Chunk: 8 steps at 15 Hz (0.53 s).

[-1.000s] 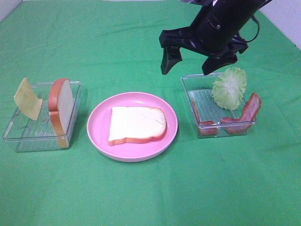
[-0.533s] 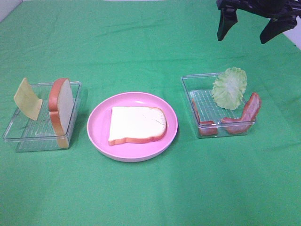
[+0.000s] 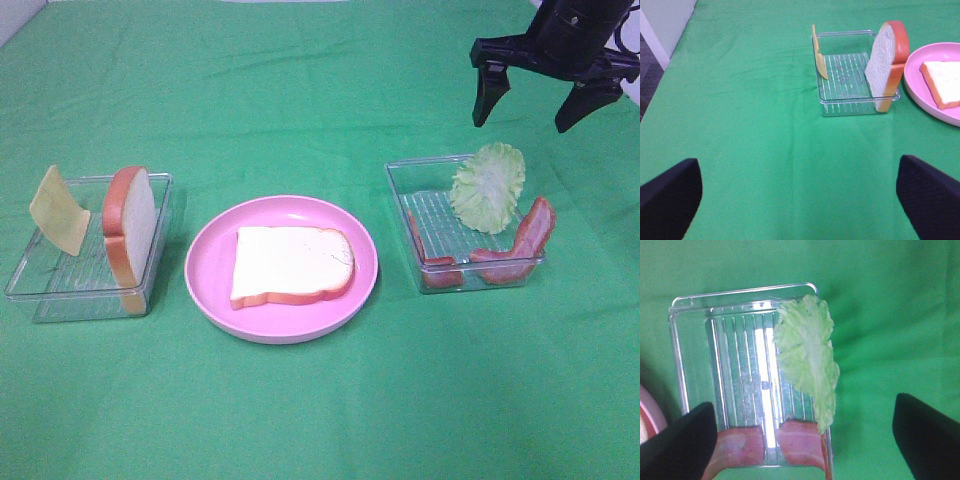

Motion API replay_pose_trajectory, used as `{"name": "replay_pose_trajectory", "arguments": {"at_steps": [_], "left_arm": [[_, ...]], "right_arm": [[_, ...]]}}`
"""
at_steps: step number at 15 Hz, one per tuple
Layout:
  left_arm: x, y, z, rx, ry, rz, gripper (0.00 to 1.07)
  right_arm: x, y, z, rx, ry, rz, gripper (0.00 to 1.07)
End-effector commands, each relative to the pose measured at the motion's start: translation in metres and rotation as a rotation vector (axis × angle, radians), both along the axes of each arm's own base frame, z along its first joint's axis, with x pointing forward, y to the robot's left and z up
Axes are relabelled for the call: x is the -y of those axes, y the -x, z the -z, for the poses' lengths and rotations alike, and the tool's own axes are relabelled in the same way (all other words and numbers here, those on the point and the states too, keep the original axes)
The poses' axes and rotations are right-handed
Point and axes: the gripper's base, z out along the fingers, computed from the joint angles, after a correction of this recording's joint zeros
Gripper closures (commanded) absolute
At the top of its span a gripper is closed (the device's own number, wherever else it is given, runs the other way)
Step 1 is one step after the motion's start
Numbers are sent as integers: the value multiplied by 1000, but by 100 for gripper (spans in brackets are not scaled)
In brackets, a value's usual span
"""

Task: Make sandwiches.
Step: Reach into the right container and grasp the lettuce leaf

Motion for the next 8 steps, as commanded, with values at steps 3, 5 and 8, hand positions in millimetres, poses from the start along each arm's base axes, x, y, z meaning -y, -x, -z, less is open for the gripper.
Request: {"name": "replay_pose_trajectory", "arguments": {"at_steps": [3,5,8], "left_arm": [[1,1,-1,22,7,2,4],[1,1,-1,22,7,2,4],[1,1,-1,22,7,2,4]], "right_arm": [[0,-12,23,-34,11,-17,18],[1,-18,34,-49,14,-15,18],[14,-22,54,-95,-4,19,18]]}}
